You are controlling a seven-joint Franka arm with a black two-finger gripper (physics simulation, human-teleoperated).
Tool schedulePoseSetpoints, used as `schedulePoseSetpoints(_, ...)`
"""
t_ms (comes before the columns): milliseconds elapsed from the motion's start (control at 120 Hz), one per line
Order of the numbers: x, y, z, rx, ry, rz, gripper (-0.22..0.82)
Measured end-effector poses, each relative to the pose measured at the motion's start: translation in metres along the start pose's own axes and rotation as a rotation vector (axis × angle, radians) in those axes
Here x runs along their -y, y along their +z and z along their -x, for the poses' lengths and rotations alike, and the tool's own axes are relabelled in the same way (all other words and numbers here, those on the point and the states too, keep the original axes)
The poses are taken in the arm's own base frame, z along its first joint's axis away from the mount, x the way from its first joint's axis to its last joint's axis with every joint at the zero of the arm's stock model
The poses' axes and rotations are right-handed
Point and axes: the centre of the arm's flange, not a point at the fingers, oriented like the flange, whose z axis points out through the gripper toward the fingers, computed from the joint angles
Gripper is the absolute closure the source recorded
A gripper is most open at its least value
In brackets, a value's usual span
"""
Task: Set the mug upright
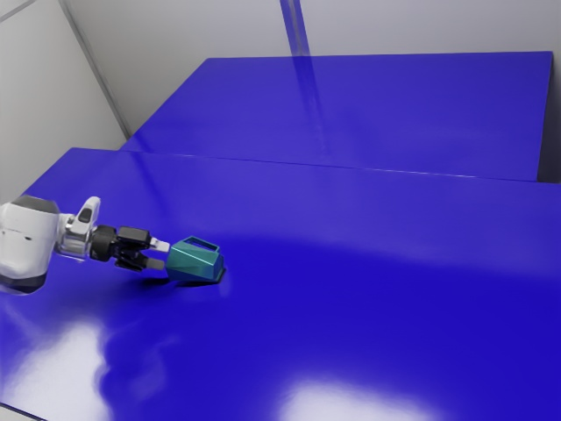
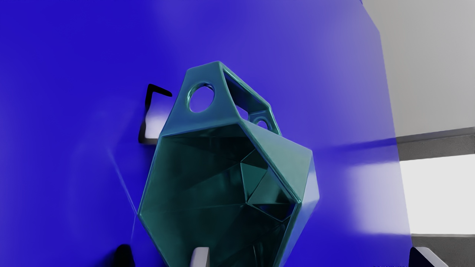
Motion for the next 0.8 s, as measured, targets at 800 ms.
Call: schedulePoseSetpoints(800,-0.015,0.033,-0.007,0.048,0.161,0.022,0.02)
